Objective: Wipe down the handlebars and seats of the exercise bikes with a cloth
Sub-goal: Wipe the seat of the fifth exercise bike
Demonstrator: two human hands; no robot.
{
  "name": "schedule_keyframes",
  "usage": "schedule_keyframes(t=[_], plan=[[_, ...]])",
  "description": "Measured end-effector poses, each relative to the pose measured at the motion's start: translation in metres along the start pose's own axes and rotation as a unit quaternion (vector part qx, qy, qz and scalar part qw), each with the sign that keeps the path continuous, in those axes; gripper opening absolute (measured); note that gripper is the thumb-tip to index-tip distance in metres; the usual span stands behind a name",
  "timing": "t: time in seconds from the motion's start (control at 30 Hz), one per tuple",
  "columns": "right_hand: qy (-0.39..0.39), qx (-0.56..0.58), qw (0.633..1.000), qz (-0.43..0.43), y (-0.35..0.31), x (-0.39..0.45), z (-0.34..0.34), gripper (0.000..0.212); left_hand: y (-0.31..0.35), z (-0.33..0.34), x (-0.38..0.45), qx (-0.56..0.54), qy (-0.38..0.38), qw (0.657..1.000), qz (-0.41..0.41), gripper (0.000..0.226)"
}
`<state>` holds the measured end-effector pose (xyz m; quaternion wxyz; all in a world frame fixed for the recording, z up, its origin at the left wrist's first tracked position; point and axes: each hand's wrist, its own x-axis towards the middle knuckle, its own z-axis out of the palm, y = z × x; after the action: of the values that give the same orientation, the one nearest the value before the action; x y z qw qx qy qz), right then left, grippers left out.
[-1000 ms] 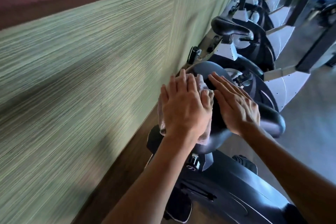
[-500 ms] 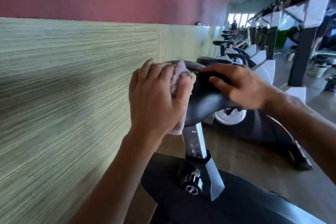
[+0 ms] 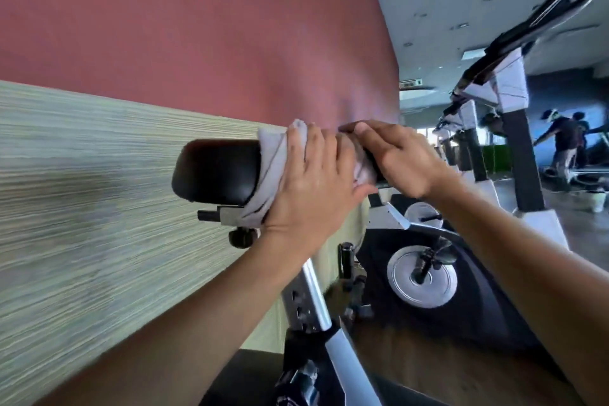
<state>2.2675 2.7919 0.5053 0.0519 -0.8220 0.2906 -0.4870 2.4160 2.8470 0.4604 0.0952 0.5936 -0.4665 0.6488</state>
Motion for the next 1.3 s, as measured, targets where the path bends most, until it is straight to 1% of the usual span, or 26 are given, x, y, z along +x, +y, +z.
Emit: schedule_keyframes(t=[0.1,0.2,0.3,0.37,0.43,0.47,0.53,0.6,0.67,0.73,0.8,0.87,0.93,0.97,1.0,1.07,1.13,1.17,1.23,1.3], plan=[[0.012,-0.020,1.000,-0.006,0.003,0.001,0.002,0.051,0.011,0.008,0.011,-0.002,0.047,0.999,0.001,0.085],[0.032,-0.051,0.998,-0.020,0.007,-0.001,0.004,0.061,-0.006,0.002,0.003,0.064,0.042,0.996,0.048,0.087],[0.020,-0.046,0.999,-0.016,0.007,-0.005,0.004,0.059,-0.038,0.003,-0.017,0.114,0.039,0.987,0.105,0.086],[0.017,-0.028,0.999,-0.015,0.006,-0.007,0.003,0.058,-0.055,0.001,-0.028,0.136,0.041,0.984,0.108,0.085],[0.020,0.010,1.000,-0.008,0.007,-0.008,0.004,0.059,-0.053,-0.001,-0.027,0.150,0.042,0.983,0.094,0.085],[0.019,0.033,0.999,0.000,0.007,-0.008,0.004,0.059,-0.045,-0.002,-0.021,0.144,0.040,0.985,0.086,0.086],[0.020,0.061,0.998,0.008,0.009,-0.008,0.004,0.060,-0.024,-0.002,-0.004,0.097,0.036,0.992,0.070,0.087],[0.023,0.061,0.998,-0.004,0.010,-0.007,0.003,0.062,-0.008,0.001,0.010,0.046,0.051,0.997,0.048,0.084],[0.029,0.048,0.998,-0.014,0.013,-0.005,0.003,0.063,-0.003,0.005,0.017,0.018,0.067,0.997,0.046,0.085],[0.044,0.032,0.998,-0.027,0.015,-0.006,0.004,0.066,-0.007,0.006,0.015,0.013,0.070,0.996,0.060,0.087],[0.060,0.029,0.997,-0.032,0.013,-0.008,0.006,0.061,-0.019,0.004,0.008,0.017,0.067,0.995,0.067,0.090],[0.066,0.018,0.997,-0.027,0.012,-0.009,0.007,0.056,-0.034,0.004,-0.004,0.043,0.065,0.994,0.071,0.090],[0.070,-0.001,0.997,-0.021,0.011,-0.010,0.007,0.053,-0.050,0.004,-0.019,0.066,0.088,0.991,0.070,0.088],[0.071,-0.007,0.997,-0.018,0.010,-0.010,0.008,0.053,-0.059,0.003,-0.025,0.059,0.107,0.990,0.069,0.086],[0.071,-0.013,0.997,-0.013,0.009,-0.011,0.008,0.053,-0.066,0.004,-0.031,0.035,0.131,0.988,0.071,0.083],[0.072,-0.031,0.997,-0.012,0.007,-0.013,0.011,0.056,-0.082,0.006,-0.037,-0.052,0.198,0.975,0.083,0.074],[0.075,-0.049,0.996,-0.016,0.006,-0.015,0.012,0.062,-0.099,0.015,-0.042,-0.124,0.275,0.949,0.095,0.064],[0.075,-0.057,0.995,-0.016,0.006,-0.015,0.012,0.064,-0.107,0.021,-0.043,-0.140,0.304,0.937,0.098,0.062],[0.072,-0.075,0.994,-0.014,0.004,-0.015,0.012,0.060,-0.119,0.032,-0.045,-0.156,0.324,0.928,0.101,0.060],[0.068,-0.099,0.993,-0.023,0.001,-0.017,0.013,0.048,-0.121,0.033,-0.045,-0.174,0.317,0.928,0.094,0.059]])
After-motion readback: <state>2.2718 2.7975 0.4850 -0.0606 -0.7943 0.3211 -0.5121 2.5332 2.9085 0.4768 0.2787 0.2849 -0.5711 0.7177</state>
